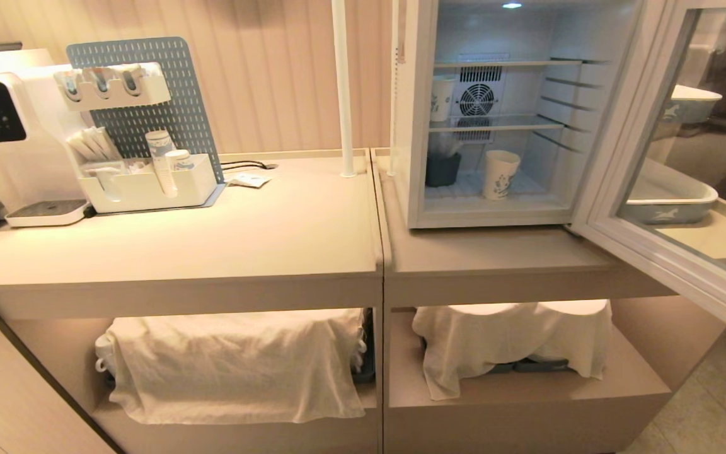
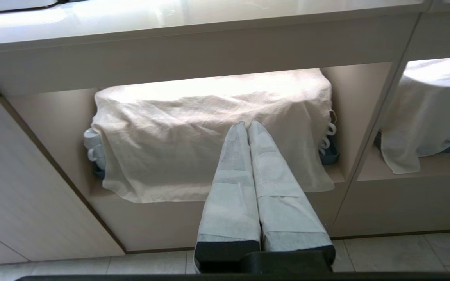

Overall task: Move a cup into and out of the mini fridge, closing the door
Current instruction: Take the paper cup out of the freezer

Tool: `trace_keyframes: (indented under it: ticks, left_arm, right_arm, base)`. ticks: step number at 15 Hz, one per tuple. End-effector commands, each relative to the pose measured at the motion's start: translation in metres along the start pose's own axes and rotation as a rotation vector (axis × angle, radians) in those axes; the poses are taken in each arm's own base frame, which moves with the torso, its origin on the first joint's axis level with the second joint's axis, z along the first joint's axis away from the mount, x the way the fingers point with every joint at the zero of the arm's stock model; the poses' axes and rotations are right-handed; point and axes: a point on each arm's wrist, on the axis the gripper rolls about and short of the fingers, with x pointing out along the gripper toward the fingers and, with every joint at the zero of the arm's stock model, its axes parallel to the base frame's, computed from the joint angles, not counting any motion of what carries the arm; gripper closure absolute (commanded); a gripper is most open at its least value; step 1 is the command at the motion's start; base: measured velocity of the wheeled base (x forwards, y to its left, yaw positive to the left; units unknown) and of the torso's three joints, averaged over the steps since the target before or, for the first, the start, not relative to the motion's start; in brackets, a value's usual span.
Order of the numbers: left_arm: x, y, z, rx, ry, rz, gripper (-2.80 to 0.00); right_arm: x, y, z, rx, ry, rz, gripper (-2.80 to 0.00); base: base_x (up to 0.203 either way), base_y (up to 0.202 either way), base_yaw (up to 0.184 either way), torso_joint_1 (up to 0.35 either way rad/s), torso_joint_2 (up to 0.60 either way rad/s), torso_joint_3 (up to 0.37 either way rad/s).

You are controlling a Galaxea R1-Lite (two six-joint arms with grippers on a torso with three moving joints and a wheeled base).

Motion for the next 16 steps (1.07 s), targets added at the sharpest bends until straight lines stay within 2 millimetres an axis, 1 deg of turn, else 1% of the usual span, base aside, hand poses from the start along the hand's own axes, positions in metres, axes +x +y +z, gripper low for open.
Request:
trace_keyframes:
  ticks: [1, 6, 7, 8, 9, 10, 12, 13, 14, 15, 16]
  left_arm:
    - [0.0, 0.0, 0.0, -0.002, 0.002, 0.0, 0.0]
    - [0.0, 0.0, 0.0, 0.018, 0.004, -0.005, 0.0]
    - [0.0, 0.0, 0.0, 0.008, 0.002, 0.0, 0.0]
    - [0.0, 0.0, 0.0, -0.001, 0.004, 0.0, 0.0]
    - [0.0, 0.0, 0.0, -0.004, 0.002, 0.0, 0.0]
    - [0.0, 0.0, 0.0, -0.008, 0.002, 0.0, 0.0]
    - [0.0, 0.0, 0.0, -0.009, 0.002, 0.0, 0.0]
    - [0.0, 0.0, 0.0, -0.01, 0.002, 0.0, 0.0]
    - [0.0, 0.0, 0.0, -0.01, 0.002, 0.0, 0.0]
    - [0.0, 0.0, 0.0, -0.01, 0.002, 0.0, 0.0]
    - [0.0, 0.0, 0.0, -0.01, 0.002, 0.0, 0.0]
  right_arm:
    - [0.0, 0.0, 0.0, 0.005, 0.002, 0.001, 0.0]
    - [0.0, 0.0, 0.0, 0.003, 0.0, 0.001, 0.0]
    - [-0.001, 0.0, 0.003, 0.008, -0.018, 0.003, 0.0]
    - [-0.004, 0.0, 0.016, 0.009, -0.052, 0.009, 0.0]
    - [-0.01, -0.001, 0.035, 0.008, -0.098, 0.016, 0.0]
    - [-0.018, -0.002, 0.061, 0.006, -0.143, 0.019, 0.0]
    - [-0.038, -0.004, 0.132, 0.006, -0.231, 0.016, 0.0]
    - [-0.046, -0.006, 0.175, 0.01, -0.254, 0.016, 0.0]
    - [-0.045, -0.008, 0.221, 0.023, -0.249, 0.019, 0.0]
    - [-0.028, -0.009, 0.26, 0.044, -0.198, 0.029, 0.0]
    - [0.001, -0.01, 0.293, 0.077, -0.117, 0.053, 0.0]
  base:
    - [0.0, 0.19, -0.002, 0.007, 0.0, 0.002]
    - [0.0, 0.192, -0.001, 0.002, 0.0, 0.003]
    - [0.0, 0.168, 0.003, 0.004, 0.0, 0.0]
    - [0.0, 0.121, 0.003, 0.002, 0.0, 0.004]
    - [0.0, 0.072, 0.002, 0.002, 0.0, 0.0]
    - [0.0, 0.0, 0.0, 0.0, 0.0, 0.0]
    - [0.0, 0.0, 0.0, 0.0, 0.0, 0.0]
    - [0.0, 0.0, 0.0, 0.0, 0.0, 0.0]
    - [0.0, 0.0, 0.0, 0.0, 0.0, 0.0]
    - [0.0, 0.0, 0.0, 0.0, 0.0, 0.0]
    - [0.0, 0.0, 0.0, 0.0, 0.0, 0.0]
